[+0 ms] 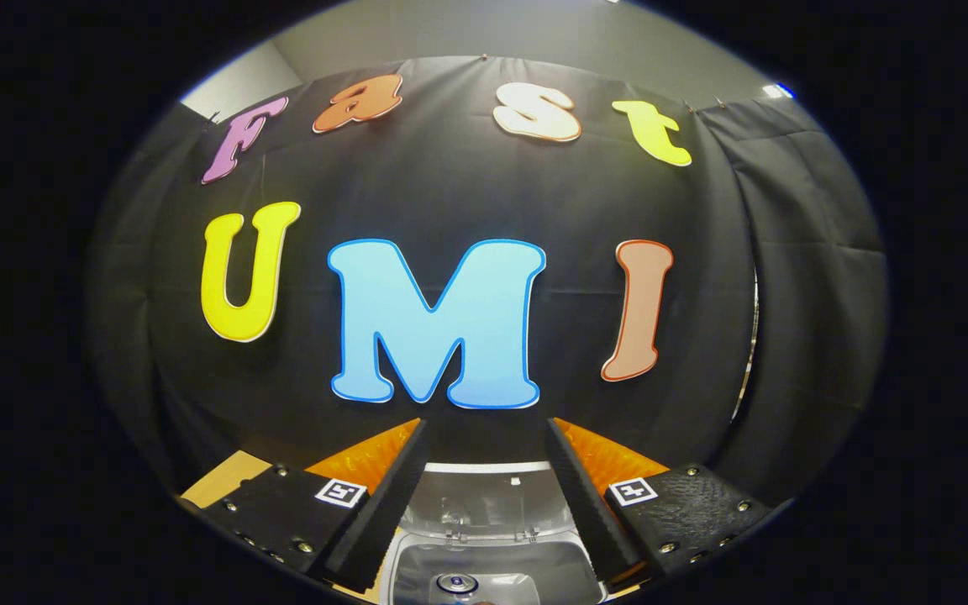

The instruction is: Press the lid of the desktop garbage bin to open it, pick up the crumpled paper on the desktop and throw it into the bin, then pick up the pop can on the desktop and drop it into the bin, and finally close the garbage bin lid.

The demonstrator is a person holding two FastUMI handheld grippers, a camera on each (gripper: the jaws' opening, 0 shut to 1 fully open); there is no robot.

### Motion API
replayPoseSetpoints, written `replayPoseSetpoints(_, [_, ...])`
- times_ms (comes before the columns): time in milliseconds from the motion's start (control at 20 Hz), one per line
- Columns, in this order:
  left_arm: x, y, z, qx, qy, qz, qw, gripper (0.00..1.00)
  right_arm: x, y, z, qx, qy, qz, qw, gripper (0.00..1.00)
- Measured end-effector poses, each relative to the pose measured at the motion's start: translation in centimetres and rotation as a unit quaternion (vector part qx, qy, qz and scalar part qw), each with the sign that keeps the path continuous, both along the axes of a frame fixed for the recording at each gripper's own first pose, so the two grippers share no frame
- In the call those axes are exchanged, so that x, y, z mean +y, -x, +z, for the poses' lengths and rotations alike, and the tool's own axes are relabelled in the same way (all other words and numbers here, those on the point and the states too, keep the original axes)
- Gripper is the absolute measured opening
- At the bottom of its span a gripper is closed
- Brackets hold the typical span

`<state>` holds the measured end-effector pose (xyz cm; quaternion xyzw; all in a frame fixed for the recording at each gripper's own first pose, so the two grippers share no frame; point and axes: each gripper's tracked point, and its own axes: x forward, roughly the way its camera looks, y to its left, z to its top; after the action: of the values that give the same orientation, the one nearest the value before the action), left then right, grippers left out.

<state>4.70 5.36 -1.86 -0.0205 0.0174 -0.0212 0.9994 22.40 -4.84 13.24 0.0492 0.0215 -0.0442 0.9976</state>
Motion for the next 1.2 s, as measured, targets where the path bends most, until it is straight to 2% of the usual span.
replayPoseSetpoints(100, [-0.7, 0.0, -0.1, -0.001, 0.001, -0.008, 1.000, 0.96, 0.0, 1.1, -0.2, -0.017, -0.012, -0.001, 1.000, 0.90])
replayPoseSetpoints(200, [-1.4, 0.4, -0.3, -0.002, 0.004, -0.017, 1.000, 0.93, 0.3, 2.6, -1.0, -0.023, -0.003, 0.000, 1.000, 0.90])
replayPoseSetpoints(250, [-1.9, 0.4, -0.5, -0.001, 0.006, -0.023, 1.000, 0.96, 0.4, 3.1, -1.3, -0.024, 0.000, 0.000, 1.000, 0.90])
replayPoseSetpoints(700, [-4.2, 0.9, -1.8, 0.007, 0.001, -0.056, 0.998, 0.96, 0.9, 7.5, -4.5, -0.017, -0.006, -0.011, 1.000, 0.90])
replayPoseSetpoints(950, [-4.3, 0.7, -2.5, 0.017, 0.003, -0.060, 0.998, 0.96, 2.1, 9.6, -10.4, 0.057, 0.000, -0.013, 0.998, 0.90])
replayPoseSetpoints(1200, [-4.3, 0.5, -2.4, 0.017, -0.003, -0.060, 0.998, 0.95, 1.9, 9.8, -11.6, 0.059, -0.010, -0.011, 0.998, 0.90])
